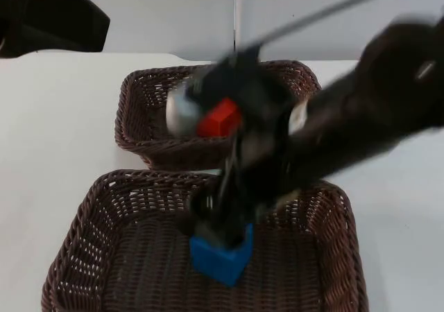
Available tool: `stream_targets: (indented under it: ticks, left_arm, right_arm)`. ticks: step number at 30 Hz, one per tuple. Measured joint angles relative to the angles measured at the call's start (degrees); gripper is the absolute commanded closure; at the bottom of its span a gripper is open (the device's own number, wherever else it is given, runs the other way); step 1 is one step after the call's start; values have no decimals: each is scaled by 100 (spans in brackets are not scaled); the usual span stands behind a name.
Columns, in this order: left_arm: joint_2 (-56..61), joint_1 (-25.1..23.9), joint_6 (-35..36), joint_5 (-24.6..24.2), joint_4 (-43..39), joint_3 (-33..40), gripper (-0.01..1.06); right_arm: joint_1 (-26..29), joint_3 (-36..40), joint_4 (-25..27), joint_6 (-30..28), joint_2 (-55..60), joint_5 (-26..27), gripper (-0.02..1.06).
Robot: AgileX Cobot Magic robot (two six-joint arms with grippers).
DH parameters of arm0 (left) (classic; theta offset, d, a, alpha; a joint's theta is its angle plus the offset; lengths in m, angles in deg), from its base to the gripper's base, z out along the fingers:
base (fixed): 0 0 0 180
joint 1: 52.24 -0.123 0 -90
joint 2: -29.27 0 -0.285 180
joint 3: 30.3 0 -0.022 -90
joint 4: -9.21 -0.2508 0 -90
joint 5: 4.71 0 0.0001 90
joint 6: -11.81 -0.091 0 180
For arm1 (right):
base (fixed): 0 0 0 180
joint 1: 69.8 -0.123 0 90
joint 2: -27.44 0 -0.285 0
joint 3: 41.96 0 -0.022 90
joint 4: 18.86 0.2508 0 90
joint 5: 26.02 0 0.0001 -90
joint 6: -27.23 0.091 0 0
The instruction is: Pick up one cube with the left hand and place it into the upper basket. Pick up one cube with the right hand and place it into the lower basket.
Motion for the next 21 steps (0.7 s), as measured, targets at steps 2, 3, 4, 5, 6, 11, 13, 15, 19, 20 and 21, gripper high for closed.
stream_targets:
  ticks: [2,3,4,5,6,11,13,15,19,20,21]
  left_arm:
    - [0,0,0,0,0,0,0]
    - [0,0,0,0,0,0,0]
    - [0,0,0,0,0,0,0]
    - [0,0,0,0,0,0,0]
    - [0,0,0,0,0,0,0]
    - [0,0,0,0,0,0,0]
    - [0,0,0,0,0,0,0]
    - [0,0,0,0,0,0,0]
    - [0,0,0,21,0,0,0]
    - [0,0,0,21,0,0,0]
    - [0,0,0,21,0,0,0]
  right_arm:
    - [0,0,0,10,-198,-57,16]
    - [0,0,0,9,-446,-102,16]
    - [0,0,0,9,-816,-148,16]
    - [0,0,0,9,-1019,-192,16]
    - [0,0,0,9,-1254,-232,16]
    - [0,0,0,9,-1851,-298,16]
    - [0,0,0,9,-2262,-348,16]
    - [0,0,0,9,-2498,-370,16]
    - [0,0,0,9,-2767,-406,16]
    - [0,0,0,9,-2847,-441,16]
    - [0,0,0,9,-2922,-473,16]
